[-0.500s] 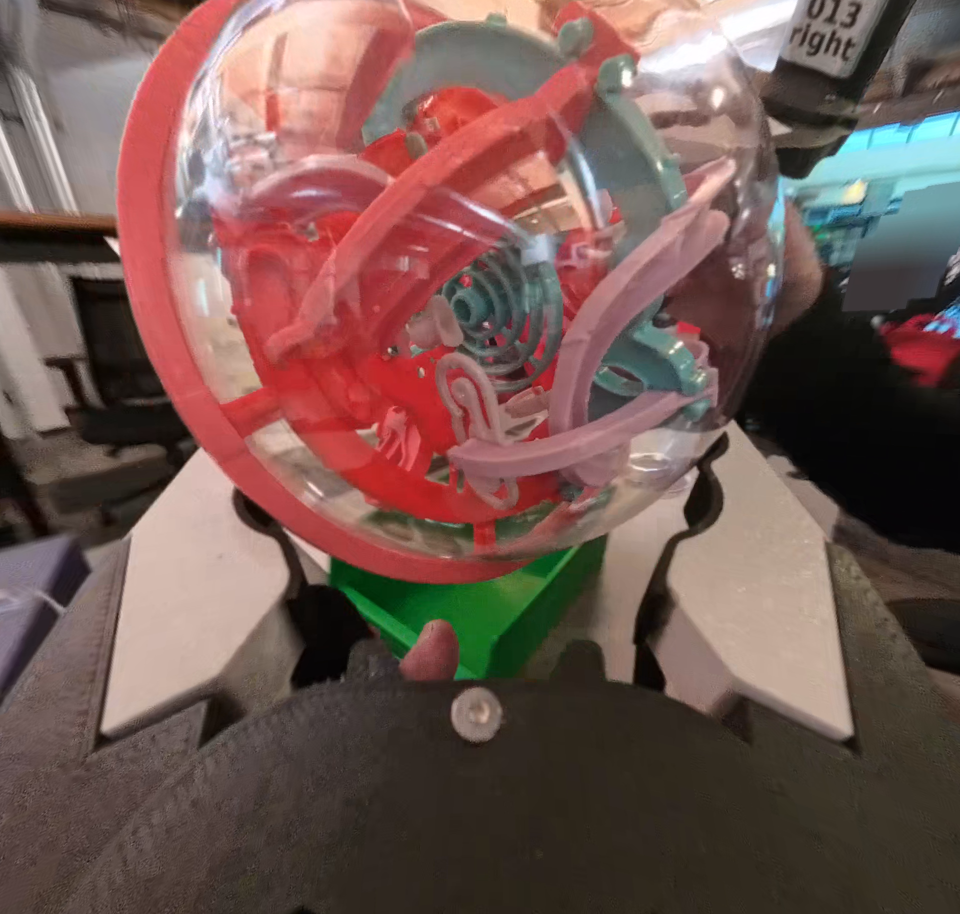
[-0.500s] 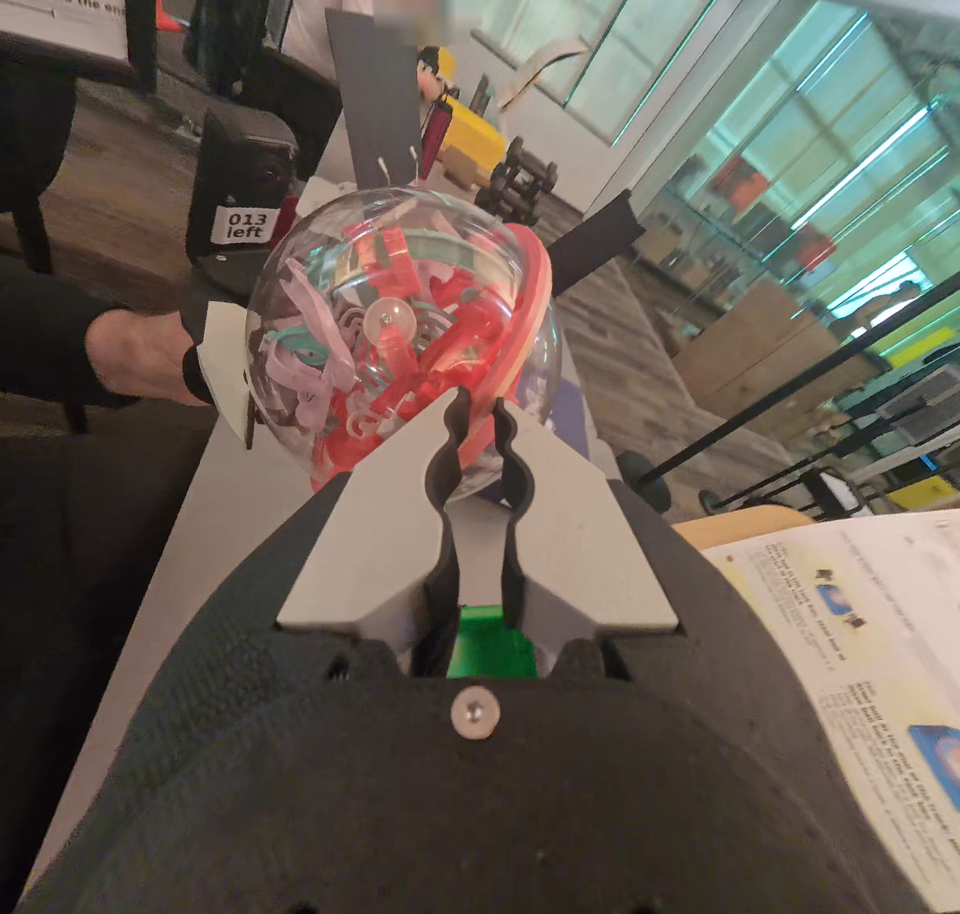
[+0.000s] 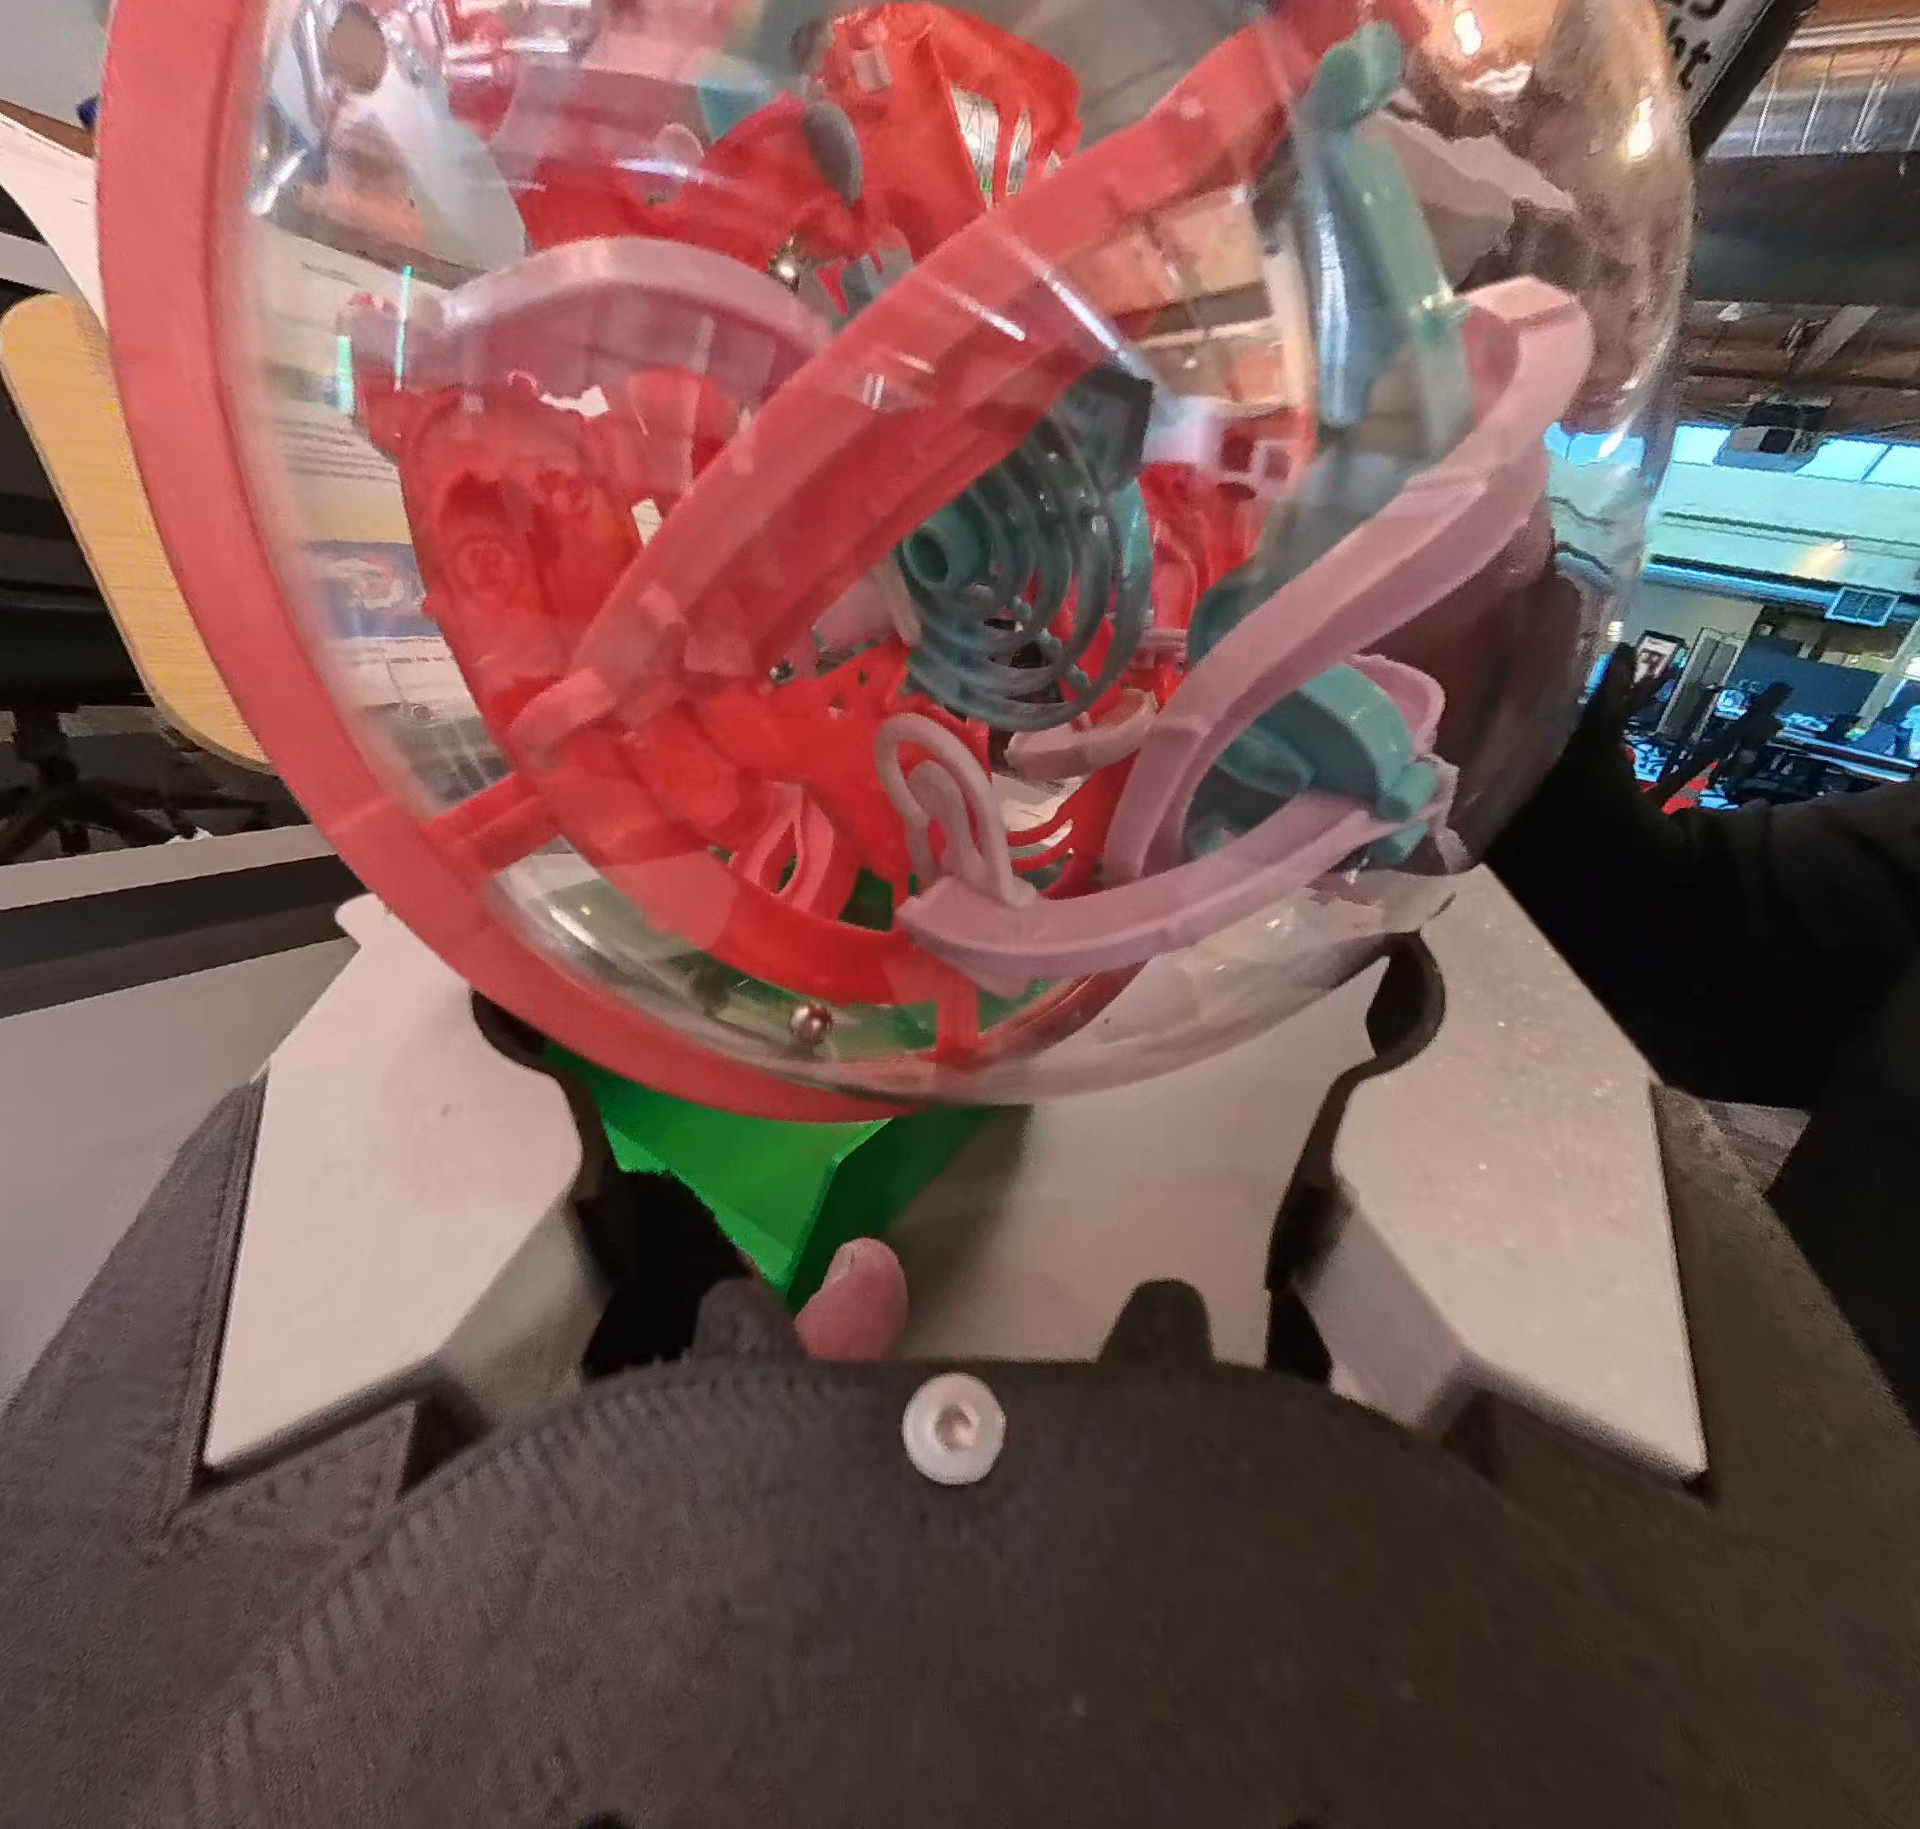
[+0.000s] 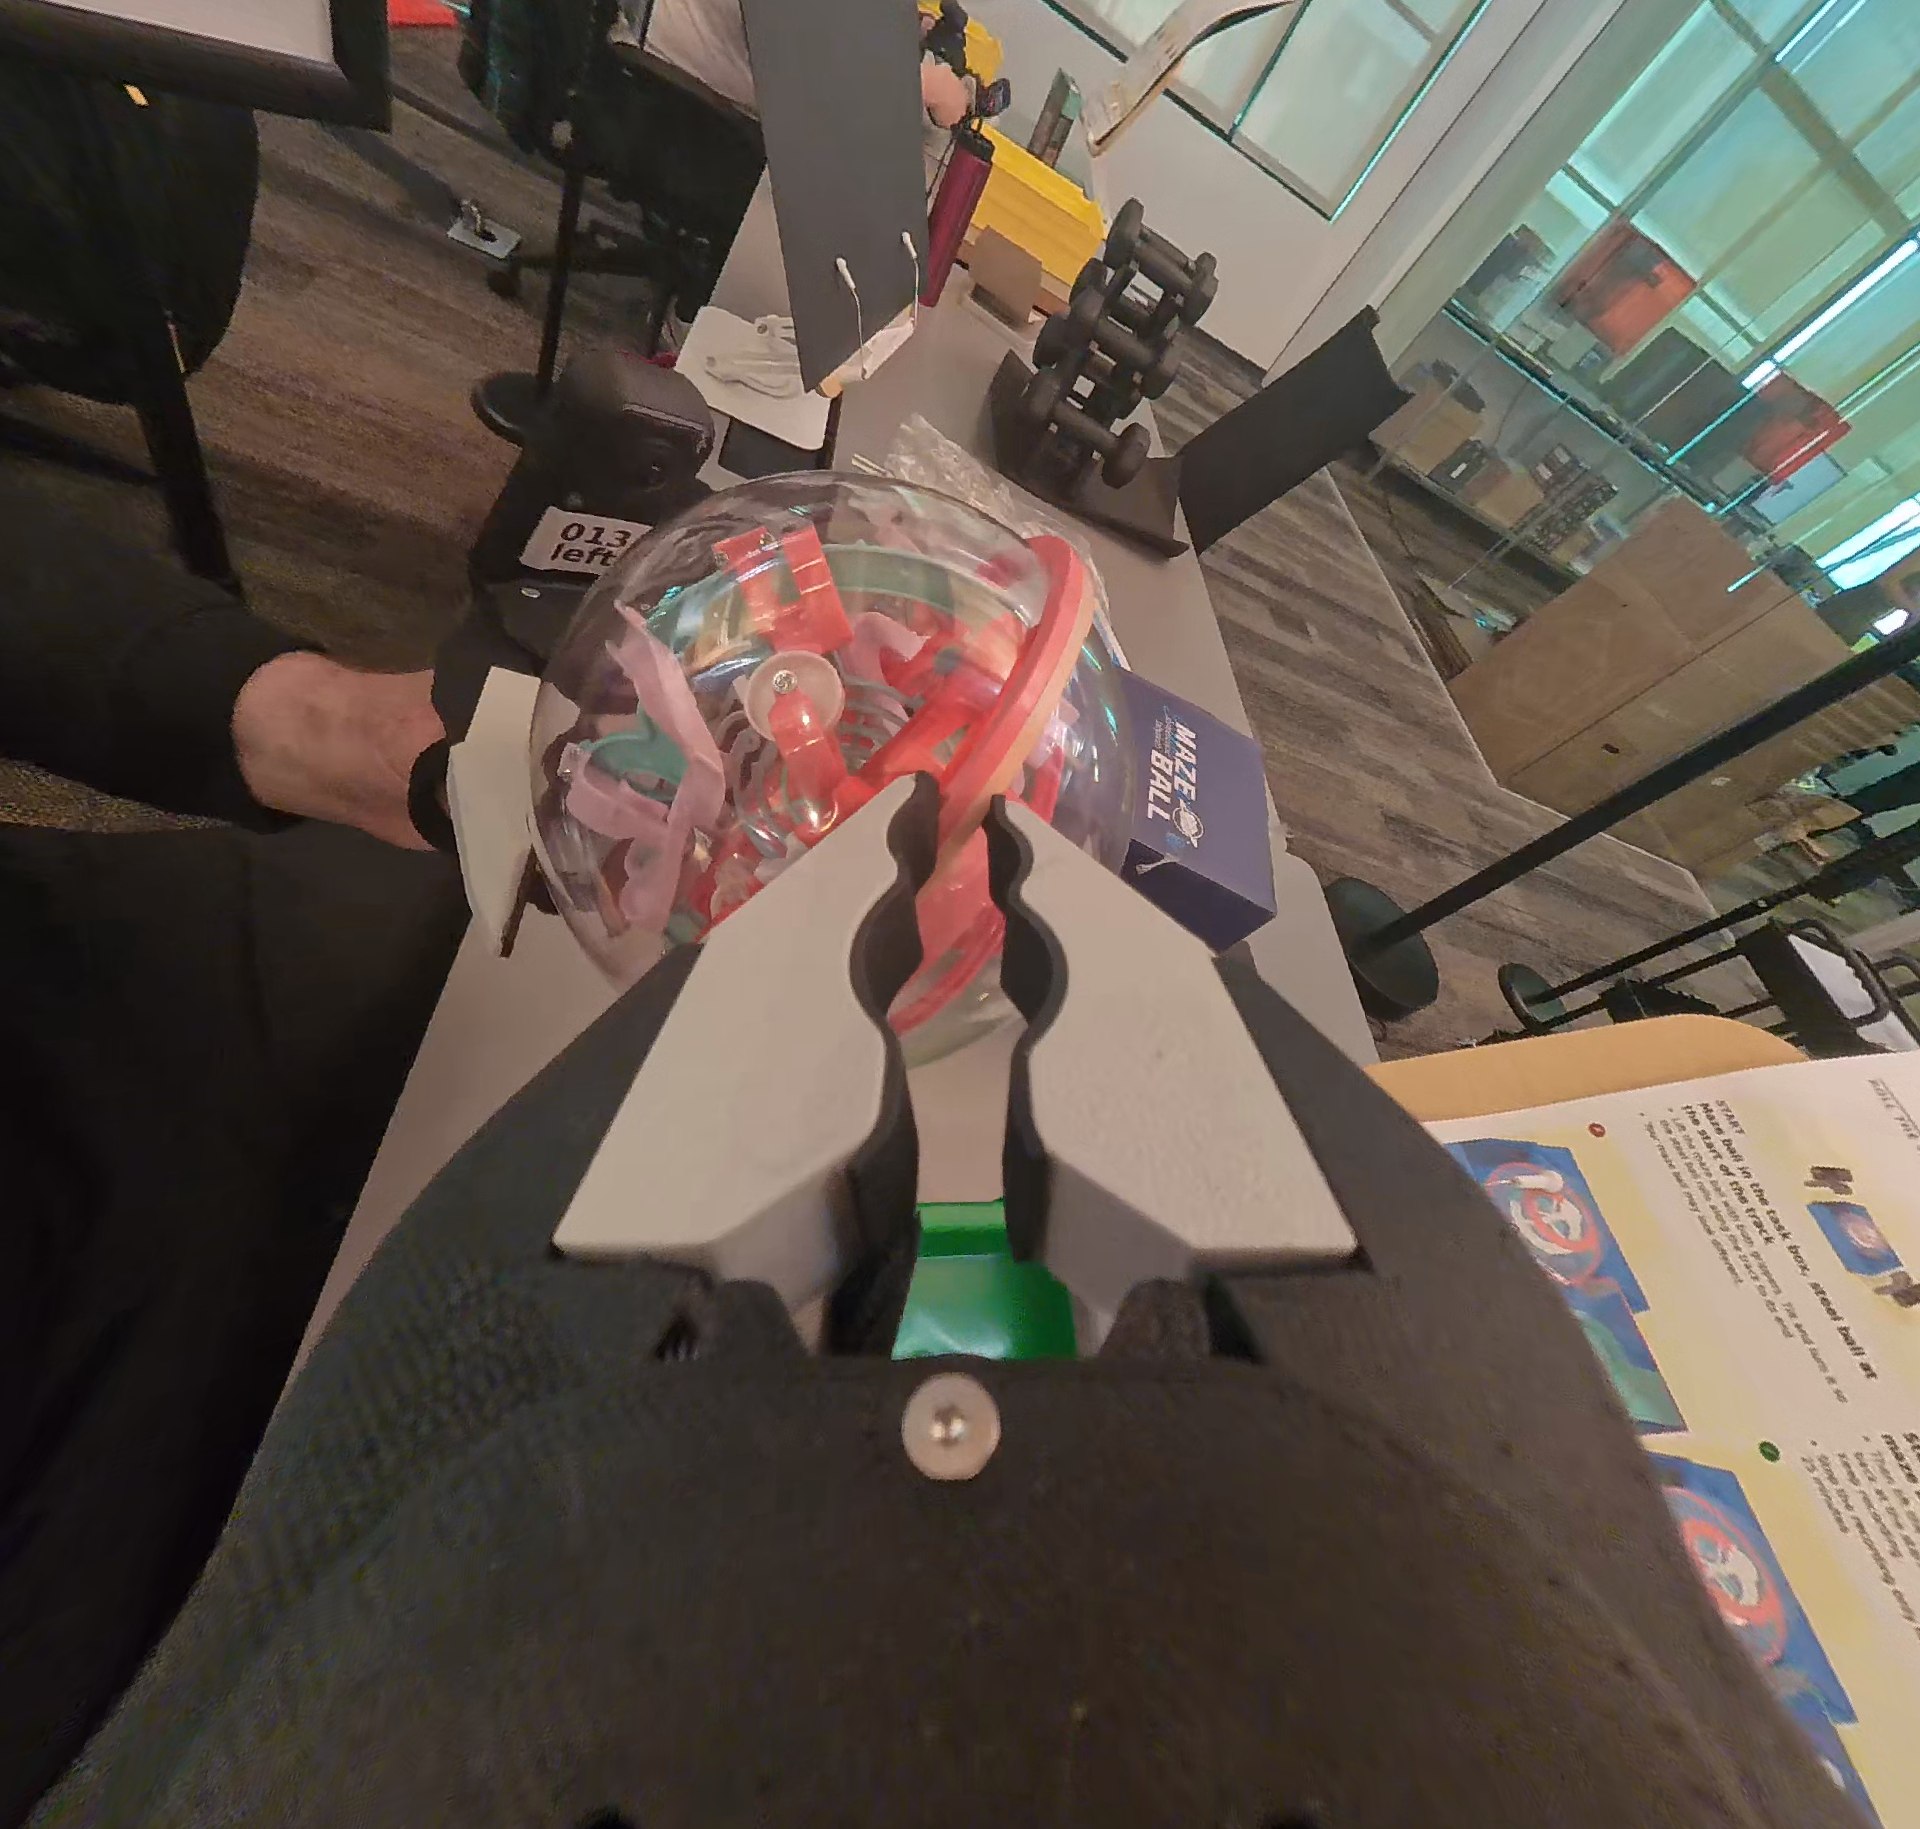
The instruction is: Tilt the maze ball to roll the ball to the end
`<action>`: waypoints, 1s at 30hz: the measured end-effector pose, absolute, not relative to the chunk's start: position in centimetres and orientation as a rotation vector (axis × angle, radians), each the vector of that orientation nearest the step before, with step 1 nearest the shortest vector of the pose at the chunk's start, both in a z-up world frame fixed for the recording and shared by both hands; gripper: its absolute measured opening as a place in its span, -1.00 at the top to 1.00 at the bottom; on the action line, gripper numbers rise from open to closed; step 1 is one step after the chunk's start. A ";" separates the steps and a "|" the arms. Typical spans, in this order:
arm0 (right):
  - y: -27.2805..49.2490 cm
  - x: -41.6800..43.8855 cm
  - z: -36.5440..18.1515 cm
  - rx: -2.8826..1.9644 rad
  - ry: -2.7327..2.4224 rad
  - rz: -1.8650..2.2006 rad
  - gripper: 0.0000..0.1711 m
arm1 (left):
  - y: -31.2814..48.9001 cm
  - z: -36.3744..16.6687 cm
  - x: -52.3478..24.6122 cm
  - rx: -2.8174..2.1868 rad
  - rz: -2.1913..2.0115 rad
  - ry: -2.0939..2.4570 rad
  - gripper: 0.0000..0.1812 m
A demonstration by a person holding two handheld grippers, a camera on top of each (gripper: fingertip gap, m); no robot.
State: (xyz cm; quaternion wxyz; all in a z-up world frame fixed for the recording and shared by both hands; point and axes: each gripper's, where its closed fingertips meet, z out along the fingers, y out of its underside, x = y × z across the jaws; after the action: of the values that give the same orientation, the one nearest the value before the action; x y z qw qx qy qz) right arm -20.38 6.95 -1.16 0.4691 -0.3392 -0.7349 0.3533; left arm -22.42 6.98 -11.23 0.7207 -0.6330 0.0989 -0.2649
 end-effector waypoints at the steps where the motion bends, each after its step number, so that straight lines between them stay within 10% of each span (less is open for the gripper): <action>1: 6.8 -20.3 -1.1 -0.831 -1.802 0.877 0.92 | 6.9 -11.2 -22.3 -1.398 -0.585 0.225 -0.73; 12: 6.5 -18.8 1.2 -0.823 -1.584 0.993 0.82 | 6.1 -9.2 -21.0 -1.287 -0.627 0.286 -0.72; 18: 7.0 -19.2 -2.2 -1.030 -1.583 1.234 0.12 | 6.7 -7.8 -19.1 -1.247 -0.624 0.325 -0.69; 21: 6.1 -19.9 -6.9 -1.124 -1.669 1.378 -0.12 | 5.9 -6.7 -17.1 -1.211 -0.676 0.409 -0.17; 22: 5.0 -20.0 -8.1 -1.139 -1.683 1.510 0.16 | 5.9 -6.4 -15.7 -1.227 -0.729 0.429 -0.10; 30: 6.5 -17.0 -16.4 -1.285 -1.745 1.442 0.04 | 7.6 -15.4 -14.3 -1.446 -0.551 0.520 -0.02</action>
State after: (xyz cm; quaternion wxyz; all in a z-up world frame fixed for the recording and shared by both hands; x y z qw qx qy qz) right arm -16.96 6.55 -16.41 0.2661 -0.4758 -0.6461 0.5341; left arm -14.35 7.56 -15.38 0.6850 -0.6453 0.2322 -0.2460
